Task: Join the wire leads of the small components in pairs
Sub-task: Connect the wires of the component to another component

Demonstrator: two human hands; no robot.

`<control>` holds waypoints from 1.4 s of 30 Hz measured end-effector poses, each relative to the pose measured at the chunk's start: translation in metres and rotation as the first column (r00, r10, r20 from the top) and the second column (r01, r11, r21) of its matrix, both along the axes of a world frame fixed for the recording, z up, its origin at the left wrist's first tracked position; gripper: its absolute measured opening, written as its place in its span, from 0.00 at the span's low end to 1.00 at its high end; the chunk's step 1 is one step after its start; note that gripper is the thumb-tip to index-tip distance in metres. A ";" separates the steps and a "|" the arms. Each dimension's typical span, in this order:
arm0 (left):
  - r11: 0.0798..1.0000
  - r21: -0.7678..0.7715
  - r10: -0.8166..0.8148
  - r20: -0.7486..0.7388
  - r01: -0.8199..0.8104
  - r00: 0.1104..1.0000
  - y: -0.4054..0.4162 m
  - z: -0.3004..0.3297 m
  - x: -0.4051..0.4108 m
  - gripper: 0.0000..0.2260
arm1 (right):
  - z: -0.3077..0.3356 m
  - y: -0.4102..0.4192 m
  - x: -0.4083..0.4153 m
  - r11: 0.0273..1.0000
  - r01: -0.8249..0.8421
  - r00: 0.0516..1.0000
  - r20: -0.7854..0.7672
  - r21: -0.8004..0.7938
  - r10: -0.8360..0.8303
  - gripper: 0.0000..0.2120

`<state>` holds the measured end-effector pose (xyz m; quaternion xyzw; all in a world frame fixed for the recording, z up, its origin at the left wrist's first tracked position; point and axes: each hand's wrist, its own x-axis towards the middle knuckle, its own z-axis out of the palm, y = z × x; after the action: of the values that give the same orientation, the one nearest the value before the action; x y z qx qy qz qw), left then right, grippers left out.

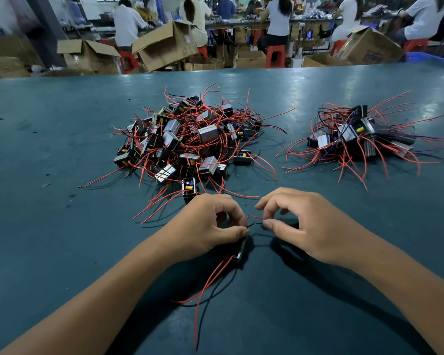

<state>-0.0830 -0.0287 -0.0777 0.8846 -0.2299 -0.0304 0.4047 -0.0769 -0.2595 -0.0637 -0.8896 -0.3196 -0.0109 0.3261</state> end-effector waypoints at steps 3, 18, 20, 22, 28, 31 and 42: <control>0.999 -0.027 0.034 -0.113 -0.037 0.993 0.008 0.006 0.000 0.10 | 0.012 -0.013 0.002 0.993 0.058 0.998 -0.033 -0.100 -0.062 0.13; 0.984 0.058 0.178 -0.157 -0.170 0.971 -0.012 0.011 -0.013 0.10 | 0.013 -0.014 -0.002 0.948 0.210 0.966 -0.096 -0.238 -0.238 0.11; 0.944 -0.234 0.150 -0.318 -0.231 0.936 -0.014 0.014 -0.012 0.09 | 0.009 -0.007 -0.004 0.965 0.258 0.943 -0.206 -0.040 -0.261 0.11; 0.875 -0.407 0.089 -0.394 -0.261 0.915 -0.016 0.013 -0.013 0.07 | 0.006 0.000 -0.007 0.945 0.296 0.911 -0.338 0.139 -0.235 0.11; 0.812 -0.519 -0.003 -0.460 -0.267 0.888 -0.017 0.009 -0.013 0.08 | 0.003 0.008 -0.011 0.894 0.319 0.835 -0.539 0.315 -0.108 0.08; 0.802 -0.534 -0.009 -0.457 -0.267 0.889 -0.017 0.008 -0.012 0.11 | 0.003 0.008 -0.011 0.868 0.347 0.821 -0.562 0.357 -0.097 0.09; 0.815 -0.528 0.036 -0.368 -0.241 0.929 -0.022 0.000 -0.011 0.26 | -0.009 0.022 -0.017 0.764 0.453 0.825 -0.541 0.460 -0.163 0.06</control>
<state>-0.0936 -0.0510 -0.0777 0.7207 -0.0888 -0.0837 0.6824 -0.0938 -0.2370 -0.0727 -0.7667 -0.0568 0.0548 0.6371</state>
